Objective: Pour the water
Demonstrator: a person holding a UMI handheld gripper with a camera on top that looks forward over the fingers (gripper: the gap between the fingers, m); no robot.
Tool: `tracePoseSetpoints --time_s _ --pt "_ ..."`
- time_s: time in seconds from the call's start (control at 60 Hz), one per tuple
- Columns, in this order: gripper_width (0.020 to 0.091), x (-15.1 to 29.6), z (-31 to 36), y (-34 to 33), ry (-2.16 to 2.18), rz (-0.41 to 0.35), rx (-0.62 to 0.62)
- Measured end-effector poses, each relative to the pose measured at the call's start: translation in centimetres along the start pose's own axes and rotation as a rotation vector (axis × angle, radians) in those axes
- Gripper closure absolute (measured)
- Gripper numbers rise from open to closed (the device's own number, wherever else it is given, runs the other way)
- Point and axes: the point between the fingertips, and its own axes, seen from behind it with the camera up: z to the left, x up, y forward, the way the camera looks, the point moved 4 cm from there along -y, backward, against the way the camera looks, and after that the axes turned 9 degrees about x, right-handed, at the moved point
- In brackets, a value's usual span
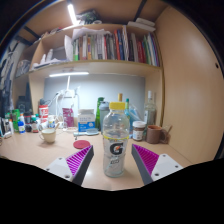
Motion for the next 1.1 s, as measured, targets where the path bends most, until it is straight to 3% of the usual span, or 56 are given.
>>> tracePoseSetpoints --time_s 0.3,0.367,0.433,0.533,0.767,0.917,1.033,1.1 --pt "0.0263 -1.0 -2.5 8.3 0.014 0.009 0.002" --pt "0.05 -1.2 -2.5 9.7 0.01 0.008 0.015" --pt "0.0526 -1.0 -2.7 10.3 0.004 -0.027 0.009" --pt "0.0633 -0.6 -2.8 10.7 -0.024 -0.098 -0.019" --pt "0.0639 0.7 -1.9 12.1 -0.051 -0.059 -0.012" --pt "0.0637 8.3 1.6 14.7 -0.362 -0.098 -0.028" --pt "0.064 15.5 7.4 17.9 -0.899 -0.135 -0.084" --pt "0.0639 17.1 12.2 20.3 -1.232 -0.136 -0.117"
